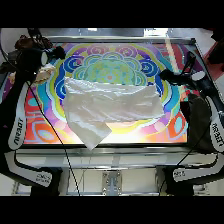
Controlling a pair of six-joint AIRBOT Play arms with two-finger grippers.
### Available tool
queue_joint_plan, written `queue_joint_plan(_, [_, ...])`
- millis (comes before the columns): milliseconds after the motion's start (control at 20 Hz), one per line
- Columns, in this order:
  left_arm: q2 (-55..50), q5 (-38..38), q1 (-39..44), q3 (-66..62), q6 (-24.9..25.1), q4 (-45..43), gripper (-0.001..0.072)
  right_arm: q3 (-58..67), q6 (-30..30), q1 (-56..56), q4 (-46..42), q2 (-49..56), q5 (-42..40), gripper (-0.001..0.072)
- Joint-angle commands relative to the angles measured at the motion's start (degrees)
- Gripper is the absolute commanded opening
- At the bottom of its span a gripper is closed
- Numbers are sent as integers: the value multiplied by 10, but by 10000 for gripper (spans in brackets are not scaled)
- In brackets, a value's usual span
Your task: Fold the shirts.
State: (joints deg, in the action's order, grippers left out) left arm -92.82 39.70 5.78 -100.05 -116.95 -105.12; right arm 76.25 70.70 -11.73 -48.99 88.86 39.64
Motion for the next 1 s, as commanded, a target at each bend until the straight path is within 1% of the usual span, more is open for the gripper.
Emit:
queue_joint_plan(0, [63, 13, -11, -14, 85, 11, 532, 27, 0, -69, -26, -9, 130, 540])
queue_joint_plan(50, [96, 64, -12, -9, 129, 3, 532, 26, 0, -96, -51, -17, 185, 539])
queue_joint_plan(100, [136, 124, -12, 8, 146, -16, 532, 17, 0, -121, -63, -25, 228, 539])
queue_joint_plan(150, [177, 171, -12, 40, 150, -38, 532, 2, 0, -143, -69, -34, 258, 539])
queue_joint_plan(200, [230, 203, -12, 89, 149, -54, 533, -24, 0, -165, -67, -46, 277, 539])
queue_joint_plan(250, [284, 213, -12, 148, 146, -57, 533, -62, 0, -184, -66, -64, 289, 539])
queue_joint_plan(300, [346, 212, -12, 218, 116, -54, 532, -108, 0, -199, -63, -84, 293, 539])
queue_joint_plan(350, [403, 209, -12, 286, 70, -40, 533, -156, 0, -207, -59, -102, 297, 539])
queue_joint_plan(400, [451, 203, -12, 347, 34, -24, 532, -200, 0, -209, -46, -118, 298, 540])
queue_joint_plan(500, [514, 197, -12, 434, -21, 3, 532, -277, -1, -207, 10, -136, 289, 540])
queue_joint_plan(550, [532, 198, -12, 461, -40, 14, 533, -308, -1, -207, 45, -137, 278, 540])
queue_joint_plan(600, [541, 199, -12, 479, -51, 32, 532, -332, 0, -207, 76, -137, 261, 539])
queue_joint_plan(750, [542, 175, -11, 483, -38, 92, 532, -396, -1, -207, 141, -137, 204, 539])
queue_joint_plan(800, [542, 162, -11, 483, -30, 102, 533, -413, 1, -207, 150, -137, 186, 539])
queue_joint_plan(950, [542, 134, -11, 483, -30, 116, 533, -451, 1, -207, 200, -137, 136, 538])
